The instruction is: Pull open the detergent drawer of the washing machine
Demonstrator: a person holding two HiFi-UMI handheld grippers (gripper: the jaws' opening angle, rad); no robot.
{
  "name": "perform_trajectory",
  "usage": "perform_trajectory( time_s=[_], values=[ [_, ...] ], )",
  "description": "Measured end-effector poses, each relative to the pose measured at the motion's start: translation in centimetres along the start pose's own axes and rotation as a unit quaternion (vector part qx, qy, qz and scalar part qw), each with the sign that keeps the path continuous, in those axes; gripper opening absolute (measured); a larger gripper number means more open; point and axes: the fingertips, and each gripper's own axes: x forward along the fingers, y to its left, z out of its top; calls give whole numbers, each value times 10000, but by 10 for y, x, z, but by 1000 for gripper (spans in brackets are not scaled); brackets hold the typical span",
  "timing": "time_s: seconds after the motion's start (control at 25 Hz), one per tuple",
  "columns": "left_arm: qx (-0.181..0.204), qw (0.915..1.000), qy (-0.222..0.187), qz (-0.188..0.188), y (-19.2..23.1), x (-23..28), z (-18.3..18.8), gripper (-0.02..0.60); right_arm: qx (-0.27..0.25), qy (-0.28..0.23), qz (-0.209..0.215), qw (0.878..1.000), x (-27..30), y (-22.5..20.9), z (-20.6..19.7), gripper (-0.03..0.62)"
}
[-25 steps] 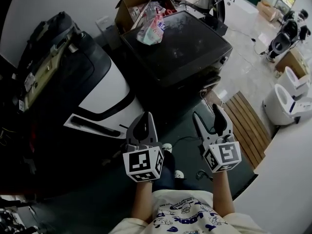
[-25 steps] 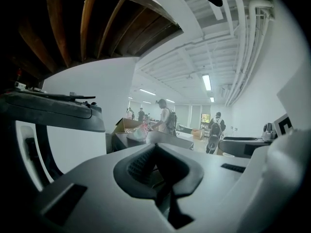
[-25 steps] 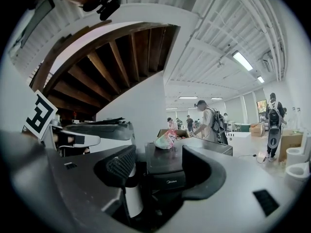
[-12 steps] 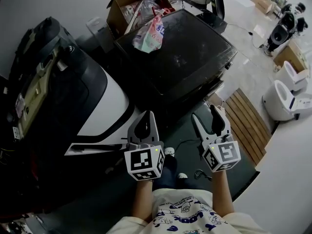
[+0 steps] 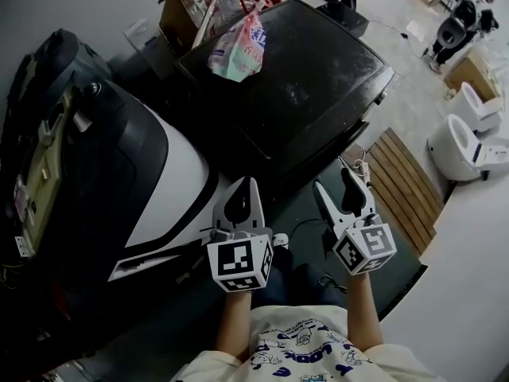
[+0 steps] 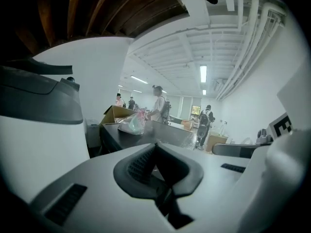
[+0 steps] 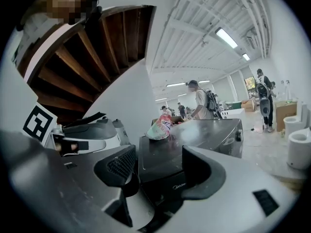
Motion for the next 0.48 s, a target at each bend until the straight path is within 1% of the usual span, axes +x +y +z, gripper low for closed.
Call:
perform_trajectory(
  time_s=[0.28,0.48],
  values=[
    [67,9997,178,-130,0,16,-18,14,759,104,123,9970,11,-10,-28,301],
    [86,9994,311,-134,-3,26,-30,14,1427,127,257,9894,19,-20,-42,299]
  ],
)
